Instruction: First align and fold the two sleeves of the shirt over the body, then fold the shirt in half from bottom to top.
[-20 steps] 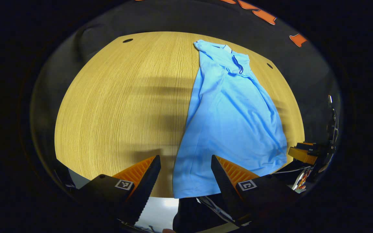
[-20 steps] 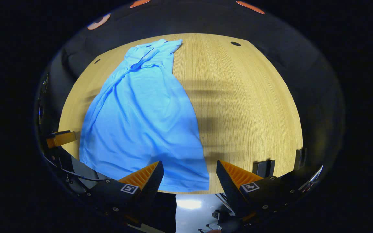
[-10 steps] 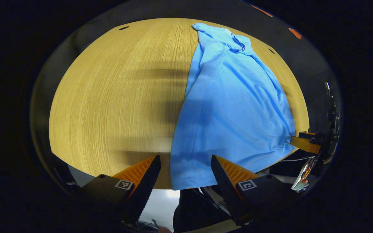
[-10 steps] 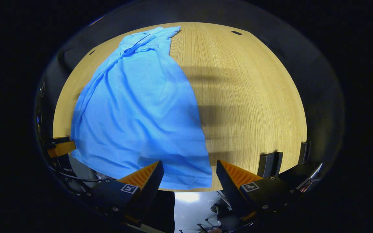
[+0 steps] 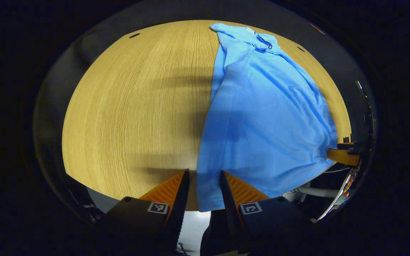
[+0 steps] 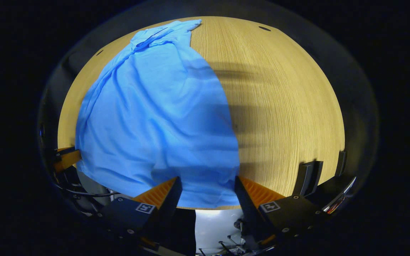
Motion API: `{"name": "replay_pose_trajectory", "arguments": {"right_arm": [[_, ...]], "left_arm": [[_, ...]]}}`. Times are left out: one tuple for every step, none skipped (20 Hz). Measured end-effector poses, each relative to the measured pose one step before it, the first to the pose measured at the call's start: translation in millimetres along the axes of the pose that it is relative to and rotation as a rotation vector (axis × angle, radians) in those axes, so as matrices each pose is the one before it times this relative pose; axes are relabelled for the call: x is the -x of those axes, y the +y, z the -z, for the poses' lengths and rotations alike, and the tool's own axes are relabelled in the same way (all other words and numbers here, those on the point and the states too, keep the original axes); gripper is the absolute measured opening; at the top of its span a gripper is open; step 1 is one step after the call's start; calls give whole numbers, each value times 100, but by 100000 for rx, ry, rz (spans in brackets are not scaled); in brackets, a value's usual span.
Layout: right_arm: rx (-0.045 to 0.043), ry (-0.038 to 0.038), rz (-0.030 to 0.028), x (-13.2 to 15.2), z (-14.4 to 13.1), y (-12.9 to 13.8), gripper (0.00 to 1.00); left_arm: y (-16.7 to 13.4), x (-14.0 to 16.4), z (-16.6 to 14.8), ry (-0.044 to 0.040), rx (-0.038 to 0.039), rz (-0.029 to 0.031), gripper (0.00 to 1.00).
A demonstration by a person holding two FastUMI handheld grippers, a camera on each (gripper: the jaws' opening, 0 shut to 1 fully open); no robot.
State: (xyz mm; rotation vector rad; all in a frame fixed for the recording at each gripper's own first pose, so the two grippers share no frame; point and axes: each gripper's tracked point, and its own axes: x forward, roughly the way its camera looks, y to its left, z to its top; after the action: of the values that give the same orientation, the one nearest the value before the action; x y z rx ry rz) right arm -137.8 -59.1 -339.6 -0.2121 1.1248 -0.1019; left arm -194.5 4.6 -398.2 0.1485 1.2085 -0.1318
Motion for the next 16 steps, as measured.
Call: {"name": "replay_pose_trajectory", "arguments": {"right_arm": [[723, 15, -380, -6, 17, 321, 83], [142, 261, -622, 93, 169, 378, 69], [-181, 18, -763, 13, 14, 430, 61], [-91, -168, -906, -61, -20, 428, 49], [-517, -190, -889, 113, -55, 301, 31], [-928, -524, 1268, -78, -62, -259, 21], [-474, -293, -527, -79, -106, 127, 5], [88, -447, -361, 31, -32, 33, 2], [-745, -63, -409, 48, -13, 2, 1], [-582, 490, -766, 89, 69, 54, 1], [-526, -90, -772, 156, -259, 112, 1], [-109, -656, -675, 291, -471, 117, 1], [439, -999, -643, 326, -747, 111, 0], [421, -1291, -588, 362, -911, 119, 1], [352, -1425, -761, 435, -1118, 217, 0], [451, -1648, -710, 445, -1205, 164, 1]], "left_arm": [[-64, -57, 157, 636, -761, 236, 60], [-59, 28, 24, 145, -1104, 484, 60], [-43, 43, -117, 132, -1547, -11, 57], [85, -2258, 1015, 29, 1695, -276, 53], [56, 2483, -378, -361, 5210, 347, 32], [-54, -134, 6, 1070, 1383, 1308, 11], [-43, -145, -419, -129, 2428, 1056, 11], [-112, -278, 226, 1511, 3246, 1283, 5], [-111, 404, -150, 416, 1259, 1801, 5], [5, -65, 51, 1197, 215, 1222, 5], [-12, -106, -250, 1, 440, 554, 5], [18, -52, -194, 153, 15, -9, 5], [-25, 122, -286, -44, -40, -86, 5], [-164, 163, -451, -520, -133, 149, 5], [-167, 306, -665, -812, -321, 241, 5], [-309, 243, -1015, -1367, -359, 270, 5]]}}
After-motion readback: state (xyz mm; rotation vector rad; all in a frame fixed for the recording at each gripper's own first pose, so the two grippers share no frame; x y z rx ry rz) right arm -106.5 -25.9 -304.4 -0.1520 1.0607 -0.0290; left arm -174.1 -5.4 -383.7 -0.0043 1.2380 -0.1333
